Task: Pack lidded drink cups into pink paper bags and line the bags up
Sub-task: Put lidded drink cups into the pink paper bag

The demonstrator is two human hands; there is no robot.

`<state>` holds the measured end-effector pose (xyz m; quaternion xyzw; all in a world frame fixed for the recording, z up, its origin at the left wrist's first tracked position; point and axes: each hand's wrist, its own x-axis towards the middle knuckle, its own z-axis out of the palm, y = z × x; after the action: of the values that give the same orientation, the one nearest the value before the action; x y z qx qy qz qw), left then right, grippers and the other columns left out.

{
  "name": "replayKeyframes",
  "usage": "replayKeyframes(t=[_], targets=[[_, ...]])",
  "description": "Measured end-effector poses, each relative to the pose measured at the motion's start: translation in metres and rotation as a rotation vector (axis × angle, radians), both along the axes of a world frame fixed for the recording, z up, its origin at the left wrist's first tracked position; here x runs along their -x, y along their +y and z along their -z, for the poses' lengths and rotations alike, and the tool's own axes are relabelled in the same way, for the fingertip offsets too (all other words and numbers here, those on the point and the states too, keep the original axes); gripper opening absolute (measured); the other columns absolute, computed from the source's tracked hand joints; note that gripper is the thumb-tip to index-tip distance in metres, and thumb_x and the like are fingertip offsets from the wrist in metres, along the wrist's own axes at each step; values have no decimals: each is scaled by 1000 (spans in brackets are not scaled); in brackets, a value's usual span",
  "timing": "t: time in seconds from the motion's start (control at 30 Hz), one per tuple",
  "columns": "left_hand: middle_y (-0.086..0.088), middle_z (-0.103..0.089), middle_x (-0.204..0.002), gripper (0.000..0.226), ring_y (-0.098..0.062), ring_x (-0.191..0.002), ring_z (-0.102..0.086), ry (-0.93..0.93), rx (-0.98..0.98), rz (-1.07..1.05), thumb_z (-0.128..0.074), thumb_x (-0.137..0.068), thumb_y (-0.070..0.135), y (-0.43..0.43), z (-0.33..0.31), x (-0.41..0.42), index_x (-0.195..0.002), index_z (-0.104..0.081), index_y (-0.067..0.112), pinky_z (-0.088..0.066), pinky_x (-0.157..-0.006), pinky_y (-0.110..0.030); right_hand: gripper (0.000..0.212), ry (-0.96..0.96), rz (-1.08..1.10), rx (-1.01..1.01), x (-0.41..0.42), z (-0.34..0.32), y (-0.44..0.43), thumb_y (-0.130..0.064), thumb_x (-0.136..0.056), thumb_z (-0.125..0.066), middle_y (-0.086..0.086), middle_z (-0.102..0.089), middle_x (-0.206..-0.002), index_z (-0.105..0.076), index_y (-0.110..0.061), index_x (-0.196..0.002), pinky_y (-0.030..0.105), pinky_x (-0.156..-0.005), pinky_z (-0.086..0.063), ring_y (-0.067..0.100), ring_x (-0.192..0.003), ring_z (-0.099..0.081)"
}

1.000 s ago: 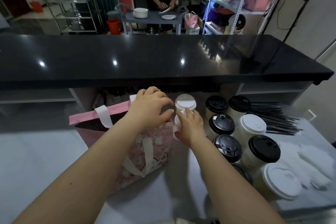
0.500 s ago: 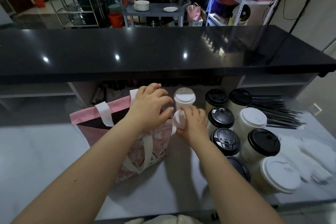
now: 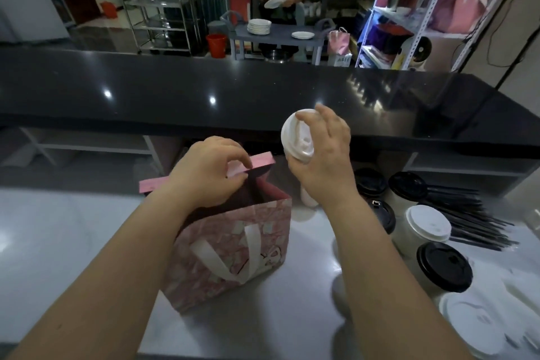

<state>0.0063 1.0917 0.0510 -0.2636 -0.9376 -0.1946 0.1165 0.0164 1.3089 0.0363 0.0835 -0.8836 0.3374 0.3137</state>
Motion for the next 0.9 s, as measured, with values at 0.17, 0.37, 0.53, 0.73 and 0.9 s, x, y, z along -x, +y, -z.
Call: replayKeyframes(t=[0.17,0.37,0.53,0.73,0.9], targets=[[21,-66,-82,17,4,-80,-62,-220,-171,-101,-77,-79,22,-49,-8,-23,-85,-71,38,-50,-70,-18,63,-7,-119,-76,12,-7,-38,-8,-72,-78,7,-36,-148,-54,-22,-129,45,-113,-27,29,-138,-24],[21,-67,-96,28,4,-83,-61,-442,27,-246,-76,-81,30,-78,10,-34,-106,-69,38,-51,-72,-15,61,-45,-145,-141,21,-6,-70,-5,-75,-74,6,-32,-151,-54,-22,-130,52,-114,-26,31,-141,-18],[17,-60,-121,66,-8,-107,-56,-297,25,-197,-78,-68,41,-80,16,-18,-129,-53,41,-47,-83,-24,63,-1,-147,-87,26,-15,-83,-11,-74,-78,5,-31,-151,-53,-26,-129,53,-112,-29,30,-139,-20],[7,-45,-144,100,-23,-132,-37,-313,172,-154,-81,-51,62,-93,18,8,-139,-38,41,-36,-109,-45,67,-23,-312,167,19,-40,-89,-24,-68,-79,-18,-38,-140,-49,-45,-124,22,-103,-29,13,-132,-31],[3,-24,-157,122,-22,-147,-9,-260,266,-122,-79,-54,68,-106,26,19,-153,-16,34,1,-121,-52,62,-335,-539,131,8,-42,-94,-34,-66,-79,-29,-44,-127,-52,-52,-119,36,-101,-44,6,-125,-42]])
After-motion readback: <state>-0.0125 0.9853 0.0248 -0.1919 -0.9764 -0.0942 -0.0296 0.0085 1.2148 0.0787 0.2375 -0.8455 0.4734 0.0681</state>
